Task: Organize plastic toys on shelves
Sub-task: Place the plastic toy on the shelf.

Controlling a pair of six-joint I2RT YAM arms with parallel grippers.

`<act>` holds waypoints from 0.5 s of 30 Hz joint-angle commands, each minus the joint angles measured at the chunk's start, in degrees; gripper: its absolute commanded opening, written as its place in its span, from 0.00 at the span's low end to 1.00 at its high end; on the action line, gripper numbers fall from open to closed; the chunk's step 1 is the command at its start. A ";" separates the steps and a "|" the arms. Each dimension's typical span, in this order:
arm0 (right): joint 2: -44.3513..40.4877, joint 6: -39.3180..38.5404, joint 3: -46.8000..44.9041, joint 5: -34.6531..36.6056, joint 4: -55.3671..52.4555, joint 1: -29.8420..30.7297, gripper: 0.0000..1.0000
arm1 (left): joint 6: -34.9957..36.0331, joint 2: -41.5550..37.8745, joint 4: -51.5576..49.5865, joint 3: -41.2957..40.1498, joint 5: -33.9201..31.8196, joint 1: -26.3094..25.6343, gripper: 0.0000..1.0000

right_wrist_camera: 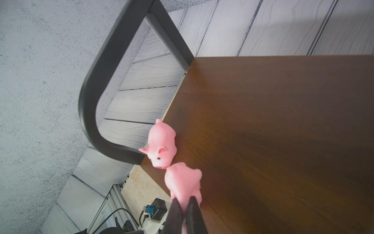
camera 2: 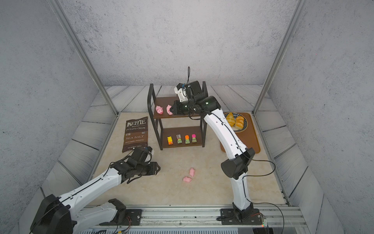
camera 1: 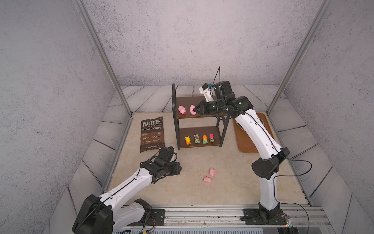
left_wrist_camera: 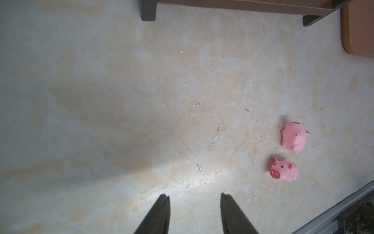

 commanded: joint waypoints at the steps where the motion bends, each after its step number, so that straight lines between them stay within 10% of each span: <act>1: 2.03 0.65 1.88 -2.24 -1.02 -0.80 0.00 | 0.78 0.57 0.12 0.80 0.16 0.40 0.46; 15: 4.84 2.52 2.58 -4.37 0.52 -2.11 0.09 | 0.67 1.64 0.63 0.71 0.68 0.43 0.46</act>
